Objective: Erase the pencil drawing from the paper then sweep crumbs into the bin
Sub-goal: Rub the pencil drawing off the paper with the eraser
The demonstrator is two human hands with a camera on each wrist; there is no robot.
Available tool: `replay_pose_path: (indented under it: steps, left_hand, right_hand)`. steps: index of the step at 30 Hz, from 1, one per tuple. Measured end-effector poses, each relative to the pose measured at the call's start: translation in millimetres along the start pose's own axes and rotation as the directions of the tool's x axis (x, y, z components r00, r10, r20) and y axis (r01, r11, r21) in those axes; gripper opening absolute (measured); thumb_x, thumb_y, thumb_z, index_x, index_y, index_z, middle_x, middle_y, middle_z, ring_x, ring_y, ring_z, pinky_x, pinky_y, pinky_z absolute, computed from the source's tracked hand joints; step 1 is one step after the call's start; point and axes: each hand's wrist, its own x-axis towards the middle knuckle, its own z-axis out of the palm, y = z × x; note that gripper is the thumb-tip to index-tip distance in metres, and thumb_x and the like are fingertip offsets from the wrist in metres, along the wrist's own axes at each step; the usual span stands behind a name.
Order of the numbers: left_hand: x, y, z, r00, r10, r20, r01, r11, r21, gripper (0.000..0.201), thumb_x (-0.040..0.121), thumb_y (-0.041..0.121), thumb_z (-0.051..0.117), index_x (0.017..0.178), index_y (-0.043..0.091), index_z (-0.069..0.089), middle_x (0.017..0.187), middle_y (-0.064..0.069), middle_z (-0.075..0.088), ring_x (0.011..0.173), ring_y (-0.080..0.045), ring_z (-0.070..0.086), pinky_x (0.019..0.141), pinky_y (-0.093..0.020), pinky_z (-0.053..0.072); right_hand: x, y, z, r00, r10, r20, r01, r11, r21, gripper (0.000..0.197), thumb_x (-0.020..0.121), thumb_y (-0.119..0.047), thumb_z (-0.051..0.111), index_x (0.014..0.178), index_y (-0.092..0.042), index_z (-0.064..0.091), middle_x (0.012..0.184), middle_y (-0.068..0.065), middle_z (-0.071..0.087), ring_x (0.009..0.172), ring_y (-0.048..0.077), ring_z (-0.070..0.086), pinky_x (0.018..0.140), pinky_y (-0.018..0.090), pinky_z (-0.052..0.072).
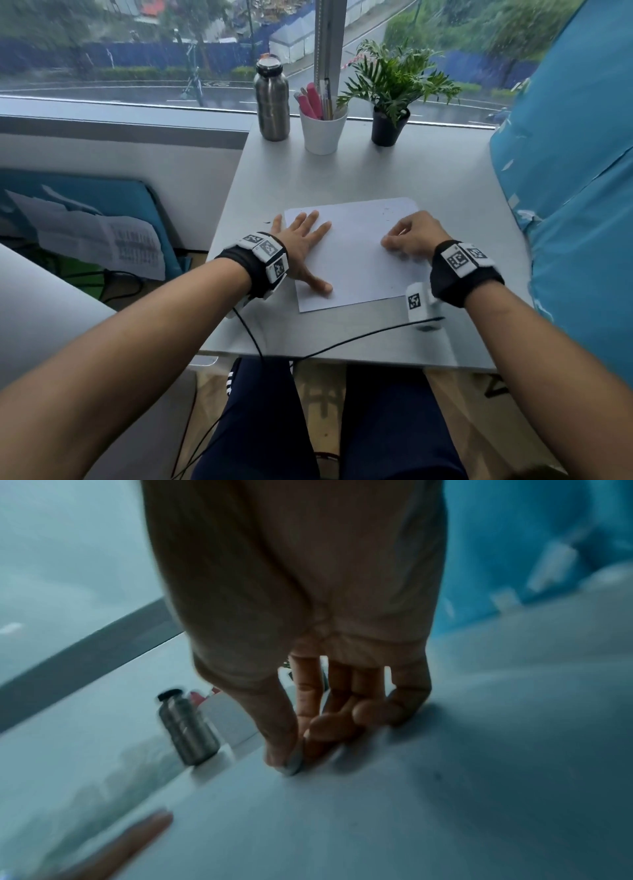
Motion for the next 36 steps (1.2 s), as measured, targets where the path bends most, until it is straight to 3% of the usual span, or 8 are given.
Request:
replay_pose_path:
  steps: [6, 9, 13, 19, 23, 27, 30, 36]
  left_hand:
    - [-5, -4, -2, 0.971, -0.211, -0.112, 0.221, 0.971, 0.089, 0.124, 0.071, 0.094, 0.019, 0.155, 0.007, -0.008, 0.163, -0.01, -0.013, 0.15, -0.024, -0.012, 0.115, -0.054, -0.017]
    - [-12, 20, 0, 0.987, 0.058, -0.15, -0.04, 0.992, 0.123, 0.113, 0.079, 0.087, 0.024, 0.156, 0.01, -0.008, 0.163, -0.007, -0.015, 0.15, -0.021, -0.014, 0.117, -0.053, -0.015]
    - [-13, 57, 20, 0.898, 0.439, 0.012, -0.438, 0.893, 0.108, 0.096, 0.086, 0.078, 0.03, 0.156, 0.024, -0.009, 0.162, 0.004, -0.018, 0.148, -0.015, -0.018, 0.118, -0.047, -0.014]
    - [2, 6, 9, 0.988, 0.157, -0.005, -0.156, 0.987, 0.024, 0.113, 0.078, 0.082, 0.044, 0.154, 0.024, -0.017, 0.159, 0.006, -0.025, 0.148, -0.015, -0.019, 0.12, -0.051, -0.007]
    - [0, -12, 5, 0.999, 0.044, -0.015, -0.044, 0.999, 0.008, 0.123, 0.071, 0.089, 0.043, 0.155, 0.021, -0.015, 0.16, 0.006, -0.023, 0.148, -0.013, -0.016, 0.12, -0.051, -0.006]
    - [-13, 0, 6, 0.988, 0.042, -0.152, -0.025, 0.993, 0.113, 0.102, 0.082, 0.082, 0.032, 0.156, 0.014, 0.011, 0.164, -0.005, 0.006, 0.149, -0.022, 0.011, 0.119, -0.055, 0.001]
    - [-21, 4, 5, 0.96, 0.079, -0.269, -0.032, 0.984, 0.174, 0.072, 0.091, 0.068, 0.037, 0.142, 0.017, 0.042, 0.145, -0.007, 0.038, 0.132, -0.029, 0.037, 0.117, -0.051, 0.013]
    - [-26, -5, -6, 0.926, 0.192, -0.325, -0.24, 0.964, -0.112, 0.022, 0.09, 0.035, 0.066, 0.107, 0.022, 0.071, 0.141, 0.0, 0.045, 0.126, -0.021, 0.043, 0.105, -0.029, 0.03]
  right_hand:
    - [5, 4, 2, 0.999, 0.023, 0.043, -0.026, 0.998, 0.052, 0.014, 0.073, -0.021, 0.08, 0.077, -0.01, 0.074, 0.072, 0.006, 0.074, 0.054, 0.014, 0.064, 0.048, 0.017, 0.042]
    - [5, 5, 3, 0.999, 0.016, 0.046, -0.019, 0.998, 0.063, 0.012, 0.073, -0.021, 0.08, 0.074, -0.01, 0.074, 0.071, 0.007, 0.074, 0.055, 0.014, 0.063, 0.051, 0.018, 0.044]
    - [5, 6, 5, 1.0, -0.005, 0.025, 0.003, 0.999, 0.049, 0.013, 0.074, -0.023, 0.081, 0.076, -0.013, 0.074, 0.073, 0.006, 0.073, 0.058, 0.011, 0.062, 0.055, 0.018, 0.042]
    - [5, 8, 5, 1.0, -0.002, 0.031, 0.0, 0.998, 0.066, 0.012, 0.074, -0.023, 0.079, 0.08, -0.013, 0.074, 0.071, 0.003, 0.071, 0.059, 0.009, 0.06, 0.051, 0.019, 0.039]
    - [6, 7, 2, 0.999, -0.017, 0.048, 0.015, 0.999, 0.047, 0.013, 0.075, -0.024, 0.079, 0.082, -0.014, 0.074, 0.074, 0.002, 0.07, 0.067, 0.013, 0.062, 0.056, 0.02, 0.042]
    - [7, 2, 2, 0.99, -0.125, -0.063, 0.119, 0.988, -0.101, 0.005, 0.079, -0.022, 0.074, 0.079, -0.017, 0.071, 0.09, 0.005, 0.066, 0.084, 0.017, 0.06, 0.076, 0.024, 0.046]
    - [-2, -5, 15, 0.978, -0.209, -0.028, 0.201, 0.965, -0.169, 0.007, 0.079, -0.019, 0.071, 0.075, -0.02, 0.067, 0.09, 0.004, 0.066, 0.081, 0.02, 0.063, 0.079, 0.029, 0.053]
    - [4, -24, 16, 0.953, -0.303, 0.023, 0.298, 0.919, -0.258, 0.008, 0.074, -0.009, 0.07, 0.074, -0.016, 0.074, 0.078, 0.002, 0.067, 0.082, 0.018, 0.061, 0.073, 0.025, 0.052]
